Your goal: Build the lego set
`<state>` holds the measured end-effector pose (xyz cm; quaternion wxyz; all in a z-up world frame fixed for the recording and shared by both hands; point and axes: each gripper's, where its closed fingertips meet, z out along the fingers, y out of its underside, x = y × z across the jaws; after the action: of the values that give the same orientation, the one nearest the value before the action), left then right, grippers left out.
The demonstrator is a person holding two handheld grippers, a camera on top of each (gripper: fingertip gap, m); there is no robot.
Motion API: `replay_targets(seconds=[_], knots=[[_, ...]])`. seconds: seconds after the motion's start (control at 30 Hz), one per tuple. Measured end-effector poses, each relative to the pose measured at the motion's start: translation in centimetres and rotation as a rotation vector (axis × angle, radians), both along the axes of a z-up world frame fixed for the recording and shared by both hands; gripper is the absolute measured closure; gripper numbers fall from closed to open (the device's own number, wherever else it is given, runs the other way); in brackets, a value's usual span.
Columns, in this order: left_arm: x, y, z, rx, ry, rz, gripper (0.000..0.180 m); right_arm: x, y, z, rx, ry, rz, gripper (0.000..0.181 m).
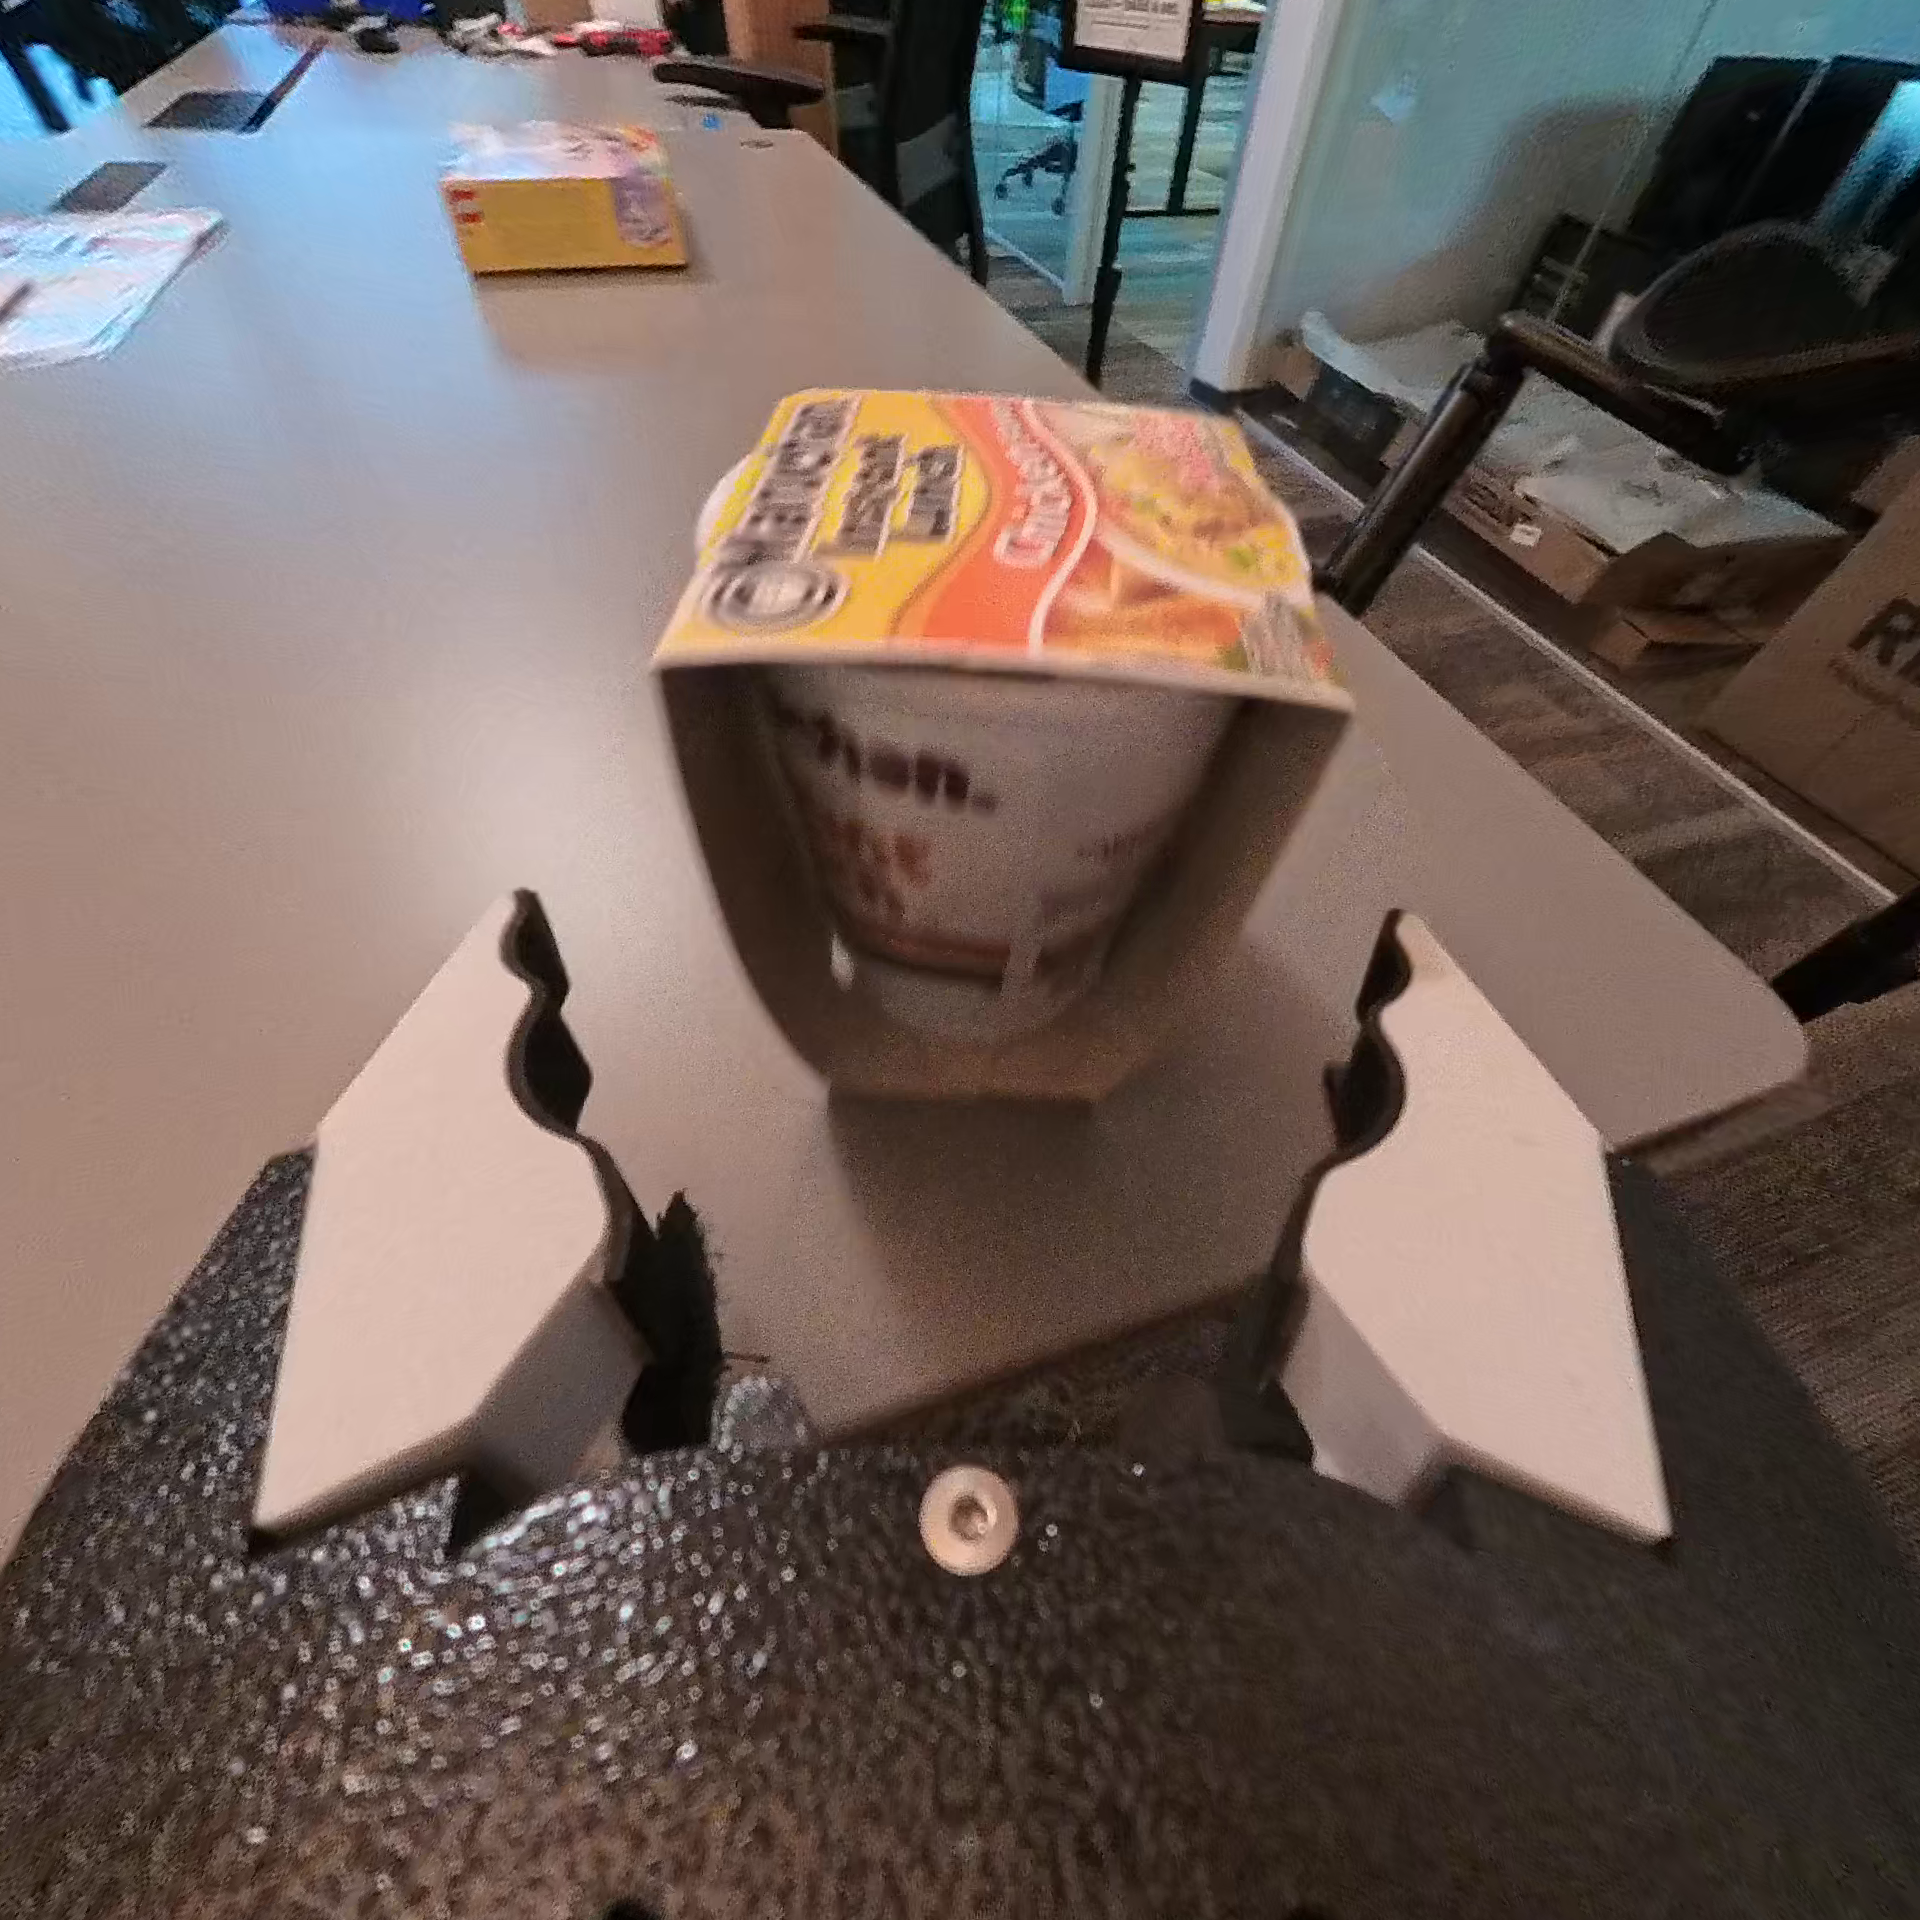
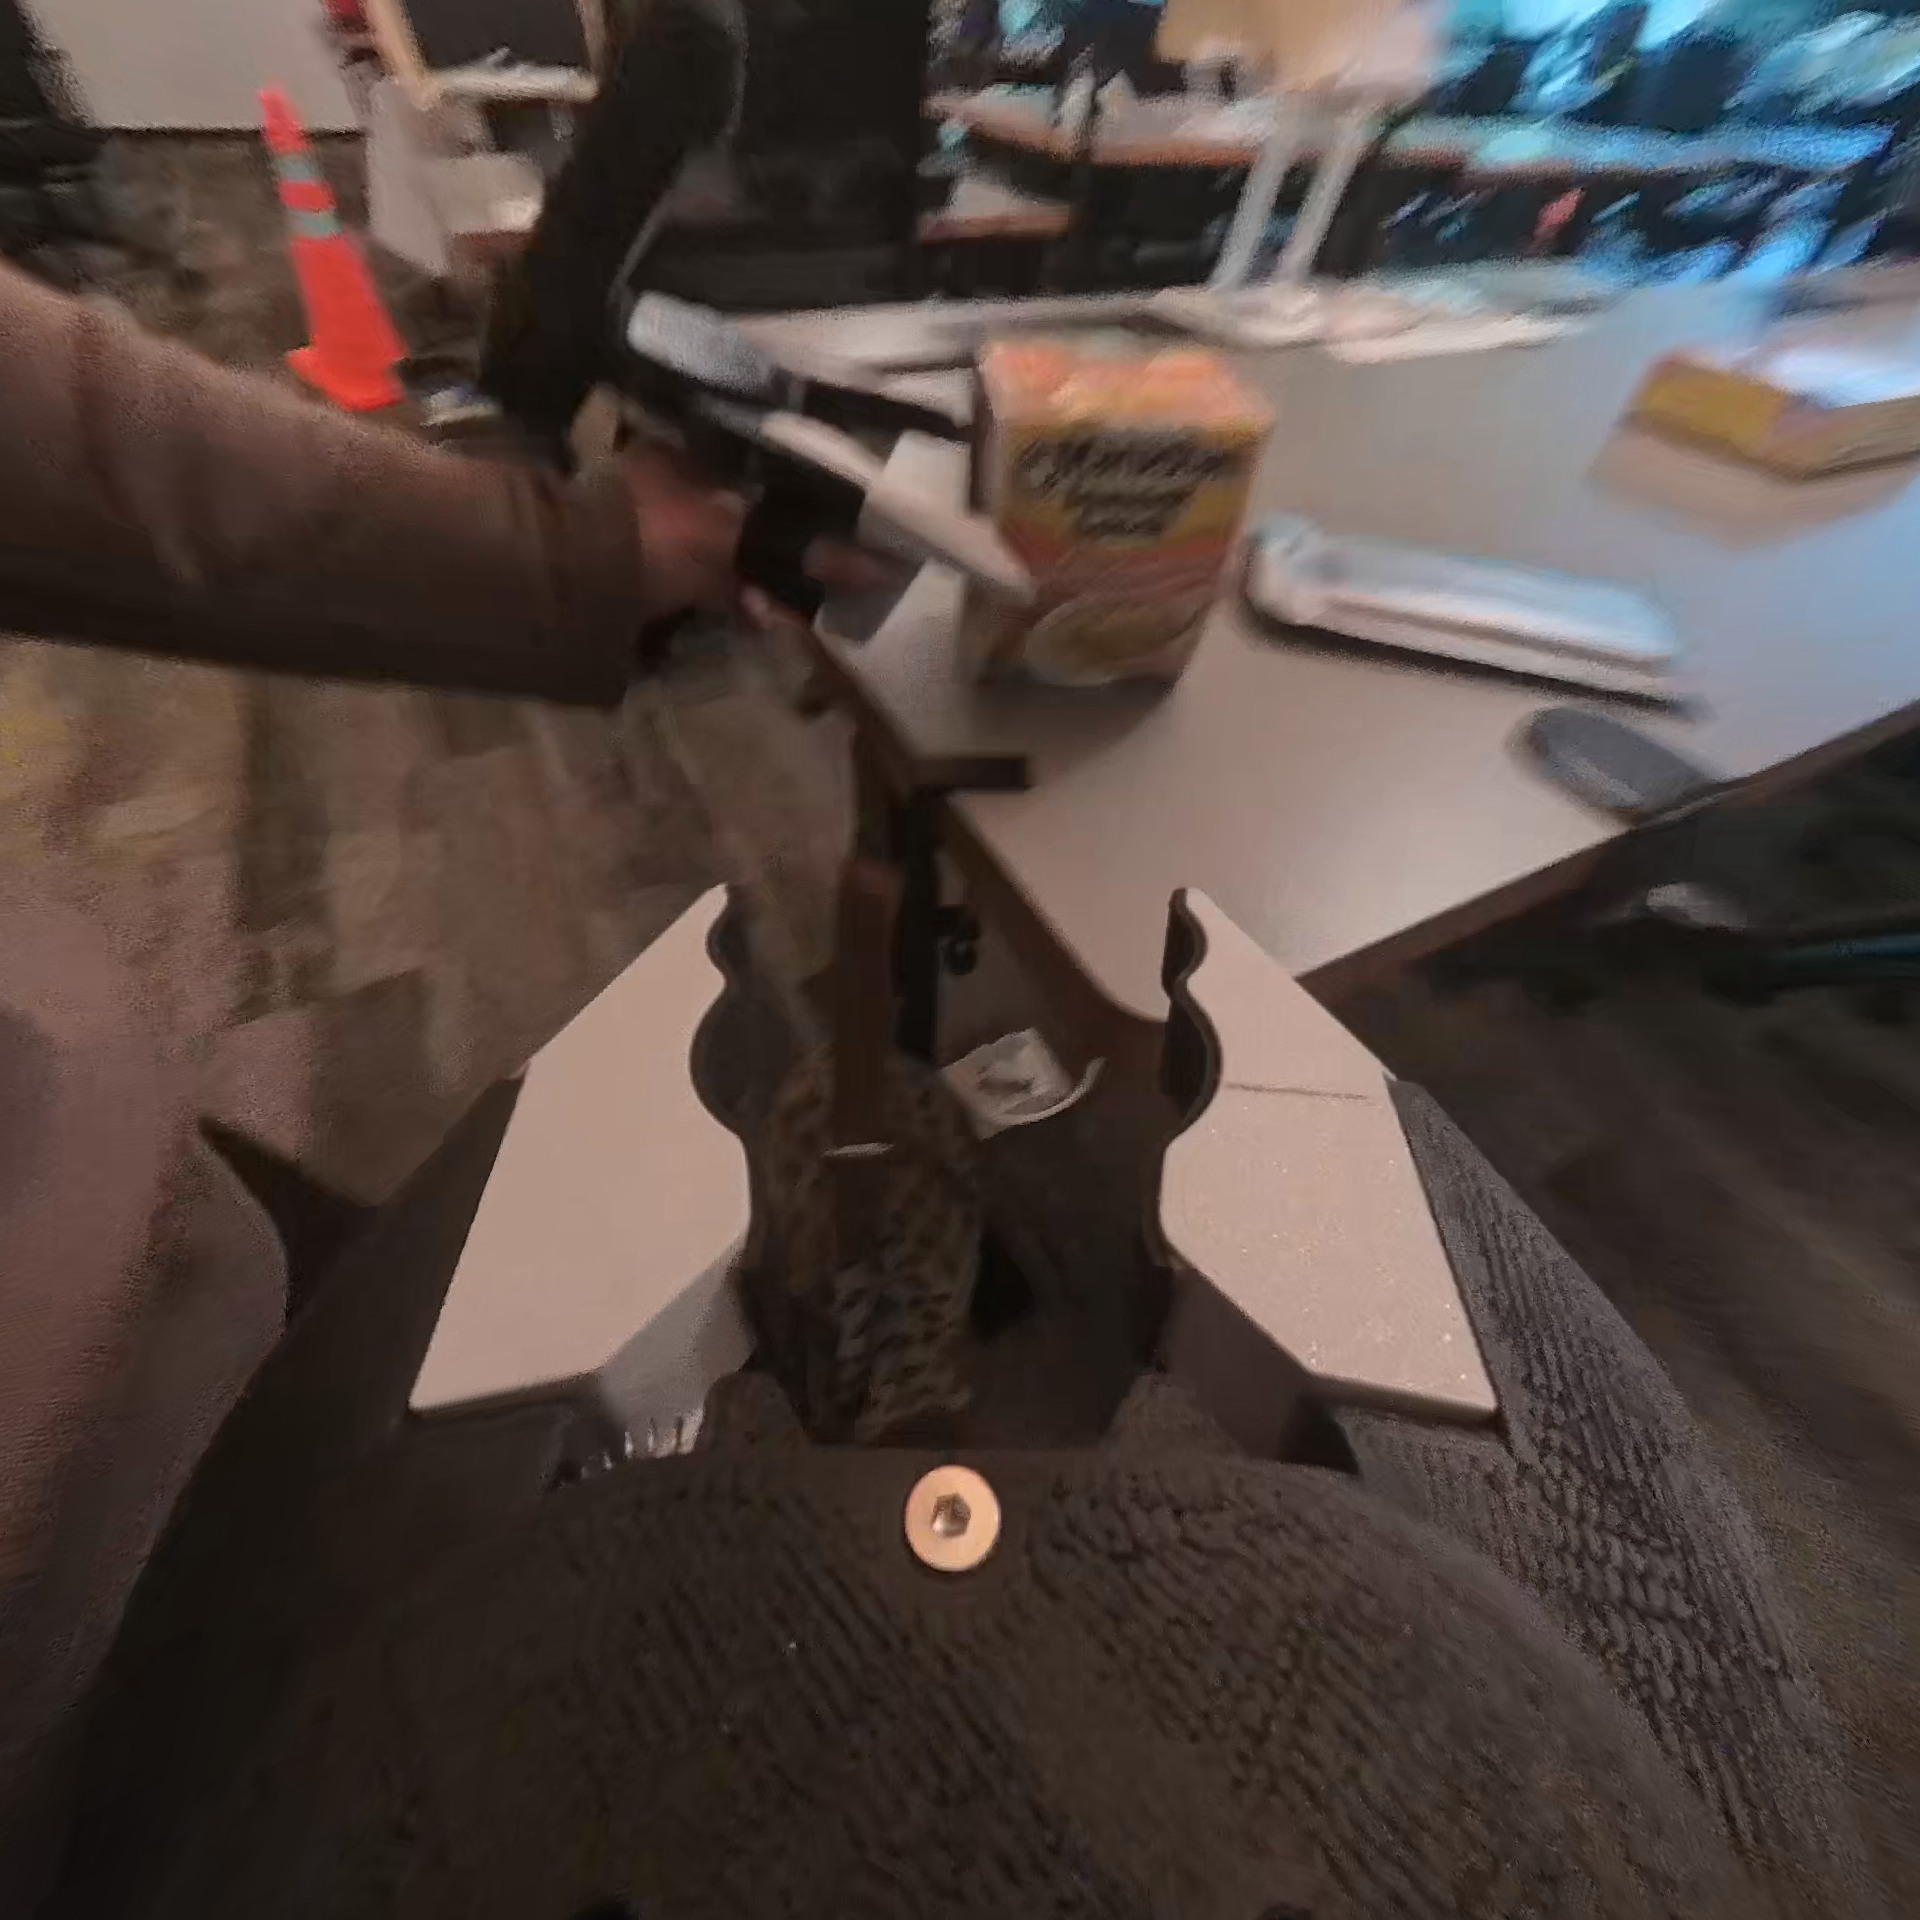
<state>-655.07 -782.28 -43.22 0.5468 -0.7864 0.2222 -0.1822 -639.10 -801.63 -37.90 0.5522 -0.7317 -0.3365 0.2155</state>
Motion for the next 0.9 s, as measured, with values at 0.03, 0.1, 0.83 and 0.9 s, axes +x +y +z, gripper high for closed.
replay_targets(seconds=[0.03,0.1,0.83,0.9], knots=[[-1.1,-1.3,-0.1,-0.011,-0.02,0.031,0.034,-1.1,-0.4,-1.7,-0.058,-0.005,0.064,0.104],[-3.6,-4.2,-0.5,-0.036,-0.061,0.112,0.034,-3.4,-0.7,-5.2,-0.18,-0.004,0.17,0.105],[-10.1,-29.9,-7.4,-0.324,-0.051,0.452,0.064,-13.0,4.2,-17.1,-0.401,0.221,0.562,0.18],[-10.0,-30.4,-7.7,-0.335,-0.048,0.459,0.067,-13.2,3.6,-16.5,-0.464,0.234,0.576,0.181]])
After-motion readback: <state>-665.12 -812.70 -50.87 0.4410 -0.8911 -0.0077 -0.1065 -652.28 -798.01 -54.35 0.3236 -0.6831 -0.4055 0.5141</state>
